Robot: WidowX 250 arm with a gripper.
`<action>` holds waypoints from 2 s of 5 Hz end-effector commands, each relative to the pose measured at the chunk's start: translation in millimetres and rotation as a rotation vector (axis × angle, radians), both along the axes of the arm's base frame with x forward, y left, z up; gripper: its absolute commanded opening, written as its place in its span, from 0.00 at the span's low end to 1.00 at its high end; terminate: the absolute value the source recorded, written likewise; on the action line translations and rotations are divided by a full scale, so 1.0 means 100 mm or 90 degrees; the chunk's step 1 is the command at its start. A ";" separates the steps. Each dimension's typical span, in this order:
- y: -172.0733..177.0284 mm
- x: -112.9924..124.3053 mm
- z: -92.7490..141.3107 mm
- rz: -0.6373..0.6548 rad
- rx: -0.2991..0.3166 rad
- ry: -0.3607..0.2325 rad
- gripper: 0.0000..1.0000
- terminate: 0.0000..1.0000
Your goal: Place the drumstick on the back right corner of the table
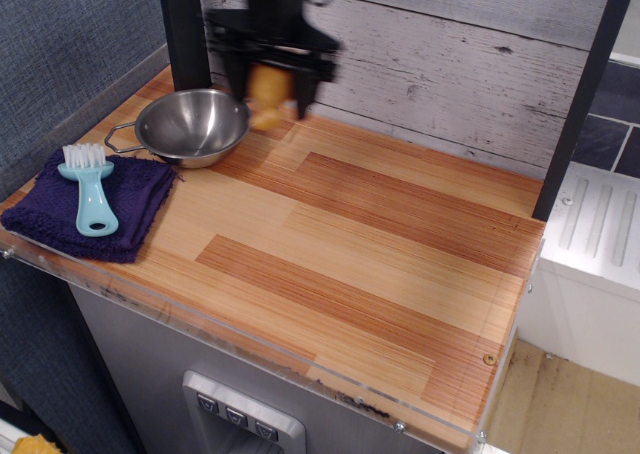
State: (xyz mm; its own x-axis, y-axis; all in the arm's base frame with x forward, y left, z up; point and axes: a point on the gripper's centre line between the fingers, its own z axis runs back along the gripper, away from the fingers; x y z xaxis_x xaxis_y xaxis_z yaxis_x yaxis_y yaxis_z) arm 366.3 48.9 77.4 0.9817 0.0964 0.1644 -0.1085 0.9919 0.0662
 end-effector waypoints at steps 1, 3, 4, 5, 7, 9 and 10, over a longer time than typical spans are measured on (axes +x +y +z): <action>-0.69 0.07 -0.05 -0.010 -0.001 -0.011 0.00 0.00; -1.00 0.13 -0.34 -0.033 -0.001 0.006 0.00 0.00; -1.09 0.17 -0.42 -0.045 -0.007 0.005 0.00 0.00; -1.12 0.17 -0.45 -0.066 -0.018 0.007 1.00 0.00; -0.82 0.03 0.04 -0.088 -0.045 -0.030 1.00 0.00; -0.23 -0.12 0.52 -0.087 -0.100 -0.061 1.00 0.00; -0.05 -0.23 0.48 -0.097 -0.087 -0.037 1.00 0.00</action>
